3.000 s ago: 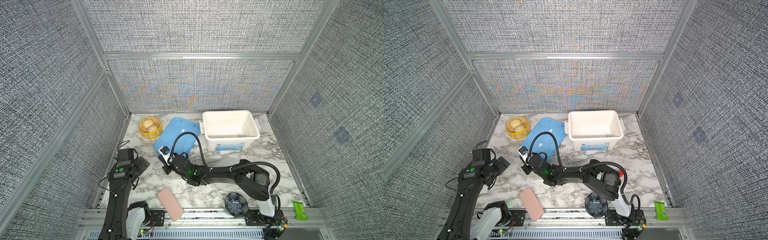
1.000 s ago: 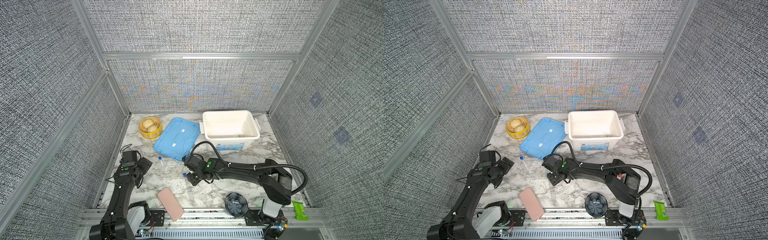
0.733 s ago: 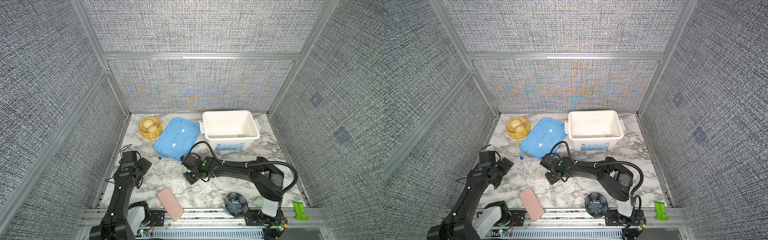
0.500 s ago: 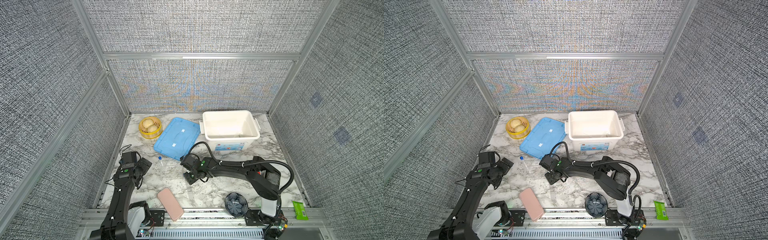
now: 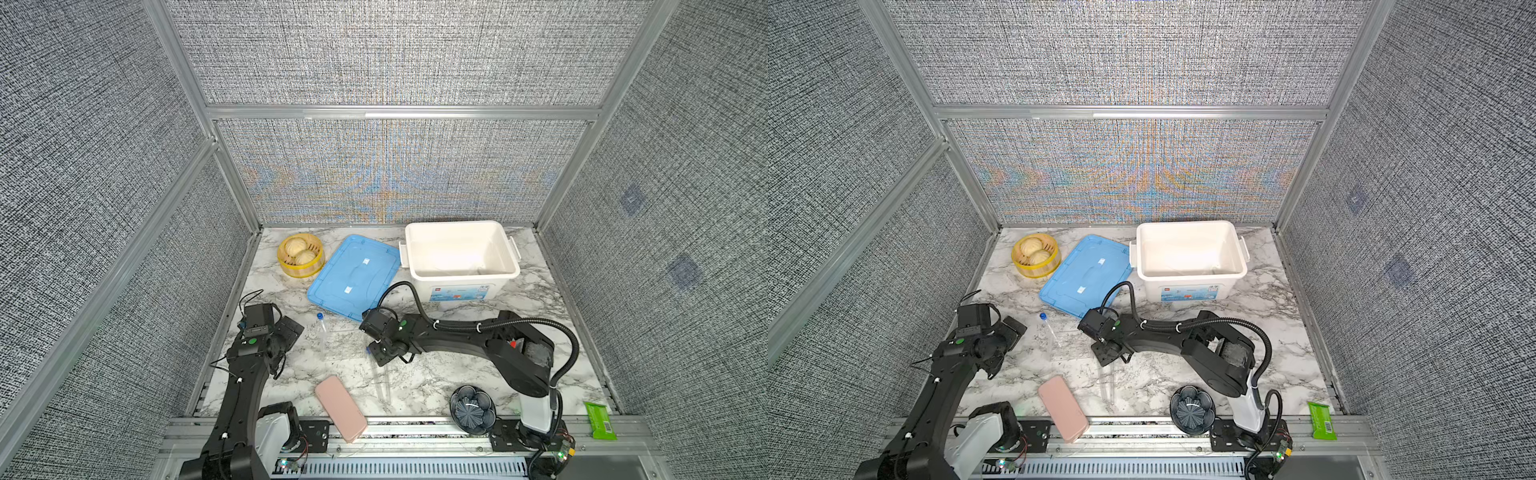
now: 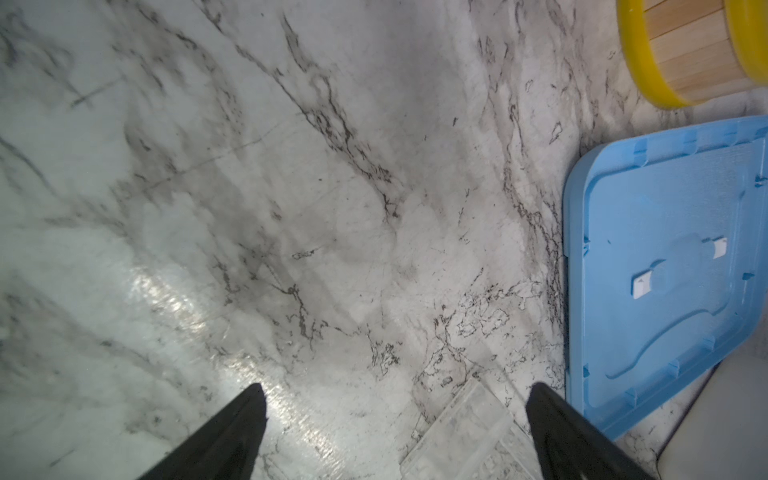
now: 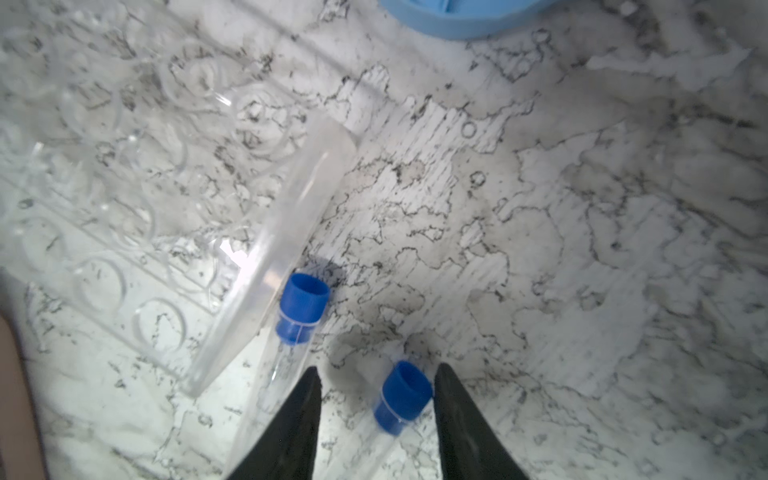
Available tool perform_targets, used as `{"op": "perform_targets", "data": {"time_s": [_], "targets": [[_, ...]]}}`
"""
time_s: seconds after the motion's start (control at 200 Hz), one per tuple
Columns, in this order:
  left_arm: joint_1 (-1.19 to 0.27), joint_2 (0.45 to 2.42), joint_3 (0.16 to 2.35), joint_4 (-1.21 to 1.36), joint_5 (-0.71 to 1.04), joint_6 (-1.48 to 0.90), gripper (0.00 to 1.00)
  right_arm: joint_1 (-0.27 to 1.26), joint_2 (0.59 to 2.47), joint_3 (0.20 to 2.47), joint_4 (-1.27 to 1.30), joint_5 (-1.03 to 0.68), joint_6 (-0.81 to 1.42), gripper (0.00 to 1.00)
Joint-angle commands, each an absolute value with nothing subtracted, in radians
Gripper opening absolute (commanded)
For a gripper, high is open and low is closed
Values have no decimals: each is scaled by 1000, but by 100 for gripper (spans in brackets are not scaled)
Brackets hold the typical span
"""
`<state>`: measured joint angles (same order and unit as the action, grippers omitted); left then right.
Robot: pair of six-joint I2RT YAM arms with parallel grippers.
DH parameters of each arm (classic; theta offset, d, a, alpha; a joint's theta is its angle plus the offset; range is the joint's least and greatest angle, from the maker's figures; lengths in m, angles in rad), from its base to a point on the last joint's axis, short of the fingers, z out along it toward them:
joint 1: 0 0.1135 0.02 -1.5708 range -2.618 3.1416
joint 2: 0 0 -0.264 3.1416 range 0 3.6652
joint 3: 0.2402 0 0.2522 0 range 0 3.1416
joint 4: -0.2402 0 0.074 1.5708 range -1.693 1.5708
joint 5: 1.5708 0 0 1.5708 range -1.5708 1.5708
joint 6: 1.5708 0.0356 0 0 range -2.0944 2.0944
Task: Organize the chemistry lab equipment
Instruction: 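Lower the right gripper and close it on a blue-capped tube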
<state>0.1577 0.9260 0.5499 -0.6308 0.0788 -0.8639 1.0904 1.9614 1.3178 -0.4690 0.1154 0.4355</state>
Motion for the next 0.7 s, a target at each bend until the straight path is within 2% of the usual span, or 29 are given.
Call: {"op": "perform_targets", "data": {"time_s": [0.0, 0.19, 0.57, 0.695], "targets": [[158, 921, 557, -661, 70, -850, 99, 1088, 1968, 1328, -498, 145, 466, 41], [158, 909, 550, -665, 71, -850, 99, 1085, 1983, 1358, -564, 120, 503, 38], [158, 911, 547, -662, 60, -852, 99, 1077, 1988, 1368, -636, 62, 557, 37], [158, 913, 544, -653, 75, -847, 99, 1061, 1992, 1353, -628, 40, 588, 33]]}}
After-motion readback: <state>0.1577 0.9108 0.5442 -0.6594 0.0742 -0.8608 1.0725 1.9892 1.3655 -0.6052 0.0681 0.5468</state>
